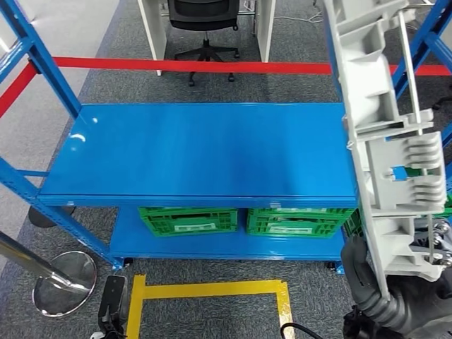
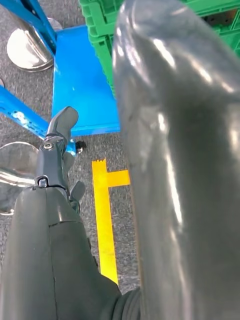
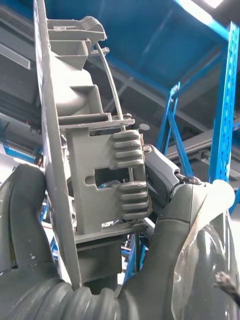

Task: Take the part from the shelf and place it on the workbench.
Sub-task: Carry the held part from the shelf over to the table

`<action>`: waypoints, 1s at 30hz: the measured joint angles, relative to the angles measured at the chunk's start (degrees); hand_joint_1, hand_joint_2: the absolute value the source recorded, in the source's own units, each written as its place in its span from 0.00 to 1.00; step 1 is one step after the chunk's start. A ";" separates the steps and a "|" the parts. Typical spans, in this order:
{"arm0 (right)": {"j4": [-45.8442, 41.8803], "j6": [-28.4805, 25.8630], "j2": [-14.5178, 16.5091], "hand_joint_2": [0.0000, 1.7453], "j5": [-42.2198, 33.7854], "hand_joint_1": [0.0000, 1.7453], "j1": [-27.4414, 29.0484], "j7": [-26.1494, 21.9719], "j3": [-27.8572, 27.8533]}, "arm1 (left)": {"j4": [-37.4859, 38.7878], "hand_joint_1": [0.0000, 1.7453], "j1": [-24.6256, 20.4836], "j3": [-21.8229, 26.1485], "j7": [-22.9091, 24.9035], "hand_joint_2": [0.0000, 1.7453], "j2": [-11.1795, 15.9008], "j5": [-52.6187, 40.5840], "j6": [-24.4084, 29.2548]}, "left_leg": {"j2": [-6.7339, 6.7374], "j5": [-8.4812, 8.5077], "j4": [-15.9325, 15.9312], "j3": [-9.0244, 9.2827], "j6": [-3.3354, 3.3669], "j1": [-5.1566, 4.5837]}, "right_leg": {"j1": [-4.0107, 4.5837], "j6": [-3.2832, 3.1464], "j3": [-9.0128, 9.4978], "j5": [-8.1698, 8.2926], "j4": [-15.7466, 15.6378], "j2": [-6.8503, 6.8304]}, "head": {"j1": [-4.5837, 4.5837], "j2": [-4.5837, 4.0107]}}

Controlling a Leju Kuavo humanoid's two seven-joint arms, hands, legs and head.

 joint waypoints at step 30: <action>0.80 0.00 -0.54 1.00 -2.21 1.00 2.36 -0.39 0.15 | 0.00 0.00 0.34 1.63 -0.66 0.00 -0.09 1.18 -0.79 | 0.18 -0.32 0.07 0.54 -0.19 -0.01 | 0.13 -0.31 -0.86 0.81 0.06 -0.06 | -0.14 0.00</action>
